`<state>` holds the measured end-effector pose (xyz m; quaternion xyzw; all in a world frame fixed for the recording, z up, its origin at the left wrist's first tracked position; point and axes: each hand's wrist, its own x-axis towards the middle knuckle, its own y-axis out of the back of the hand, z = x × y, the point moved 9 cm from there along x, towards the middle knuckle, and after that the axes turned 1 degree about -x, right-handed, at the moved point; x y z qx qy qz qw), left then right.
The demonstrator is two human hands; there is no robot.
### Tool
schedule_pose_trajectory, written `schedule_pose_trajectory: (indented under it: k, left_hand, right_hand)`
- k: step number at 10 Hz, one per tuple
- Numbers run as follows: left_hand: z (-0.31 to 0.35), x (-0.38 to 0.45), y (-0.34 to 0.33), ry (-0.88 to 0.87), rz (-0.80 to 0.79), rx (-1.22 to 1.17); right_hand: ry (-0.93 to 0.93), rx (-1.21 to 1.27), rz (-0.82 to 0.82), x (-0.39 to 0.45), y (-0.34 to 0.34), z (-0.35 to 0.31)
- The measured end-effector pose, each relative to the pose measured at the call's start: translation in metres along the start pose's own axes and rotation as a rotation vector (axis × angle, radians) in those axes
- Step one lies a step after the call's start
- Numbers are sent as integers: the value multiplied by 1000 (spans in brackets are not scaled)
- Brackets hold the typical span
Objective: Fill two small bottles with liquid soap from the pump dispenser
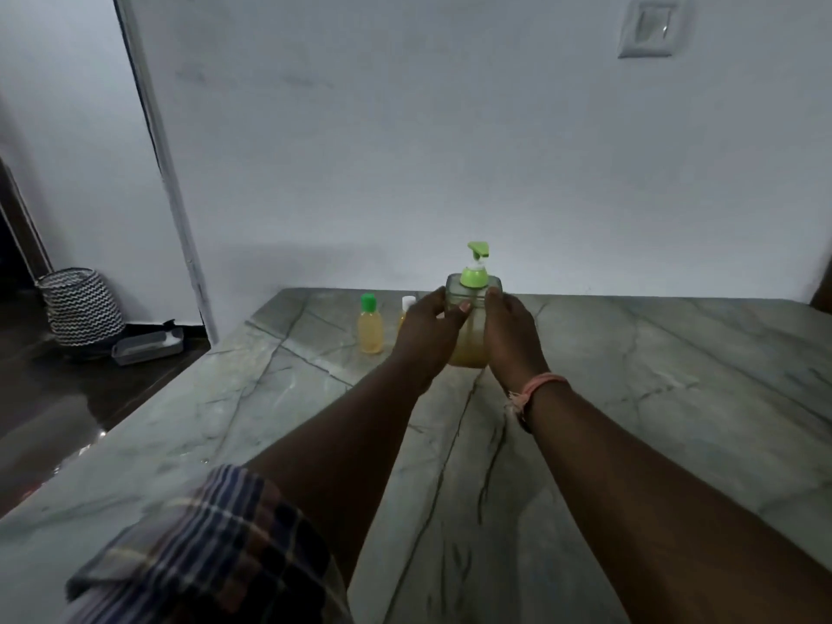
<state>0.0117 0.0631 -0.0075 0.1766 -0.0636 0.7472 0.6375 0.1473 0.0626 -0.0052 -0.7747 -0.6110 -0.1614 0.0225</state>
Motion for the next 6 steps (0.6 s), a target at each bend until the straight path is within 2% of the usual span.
schedule_pose_trajectory:
  k: [2, 4, 5, 6]
  left_hand:
    - [-27, 55, 6, 44, 45, 112]
    - [-47, 65, -4, 78, 9, 177]
    - [-46, 65, -2, 78, 41, 193]
    - [-12, 73, 10, -13, 148, 322]
  right_hand:
    - [-13, -48, 38, 58, -25, 18]
    - [-61, -151, 100, 70, -26, 40]
    - [-28, -160, 130, 69, -26, 41]
    - [7, -181, 231, 78, -18, 33]
